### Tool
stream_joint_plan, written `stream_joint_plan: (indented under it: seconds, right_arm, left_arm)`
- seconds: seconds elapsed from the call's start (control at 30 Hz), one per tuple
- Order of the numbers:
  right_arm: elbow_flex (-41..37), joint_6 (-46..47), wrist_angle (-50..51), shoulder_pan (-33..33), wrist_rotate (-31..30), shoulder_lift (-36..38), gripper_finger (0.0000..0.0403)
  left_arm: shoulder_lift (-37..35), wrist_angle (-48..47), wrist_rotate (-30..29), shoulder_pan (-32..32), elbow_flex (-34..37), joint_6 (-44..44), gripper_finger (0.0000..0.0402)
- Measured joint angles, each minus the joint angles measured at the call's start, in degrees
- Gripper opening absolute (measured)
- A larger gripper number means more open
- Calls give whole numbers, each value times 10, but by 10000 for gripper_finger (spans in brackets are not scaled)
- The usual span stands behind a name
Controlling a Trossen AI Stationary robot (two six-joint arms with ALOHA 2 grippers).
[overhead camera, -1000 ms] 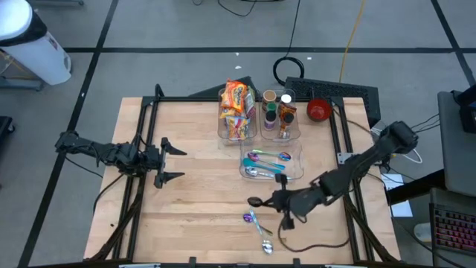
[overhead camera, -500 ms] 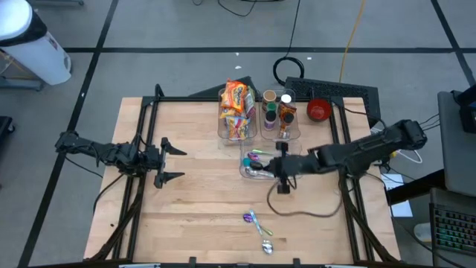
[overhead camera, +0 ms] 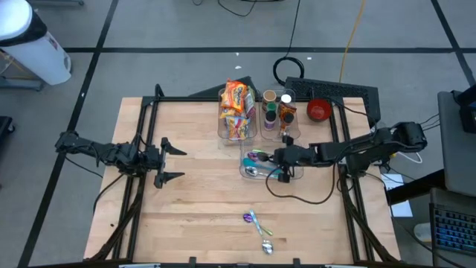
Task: Pick & Place Food Item
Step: Put the black spoon into the bottom transparent bin, then put the blue white patterned spoon into the bottom transparent bin
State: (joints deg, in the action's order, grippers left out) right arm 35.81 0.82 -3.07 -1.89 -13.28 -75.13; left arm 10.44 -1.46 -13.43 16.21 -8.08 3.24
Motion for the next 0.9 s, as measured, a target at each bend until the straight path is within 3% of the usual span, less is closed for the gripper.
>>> stream_joint_plan:
  seconds: [0.3, 0.5, 0.67, 0.9]
  right_arm:
    - [0, 26, -54, -3, 1, 12, 159]
    - [-1, 77, -146, -49, 46, 65, 188]
    - [0, 199, -297, -133, 160, 85, 184]
    - [0, 100, -547, -329, 177, 11, 177]
  left_arm:
    - [0, 0, 0, 0, 0, 0, 374]
    - [0, 2, 0, 0, 0, 0, 374]
    - [0, 4, 0, 0, 0, 0, 374]
    - [0, 3, 0, 0, 0, 0, 374]
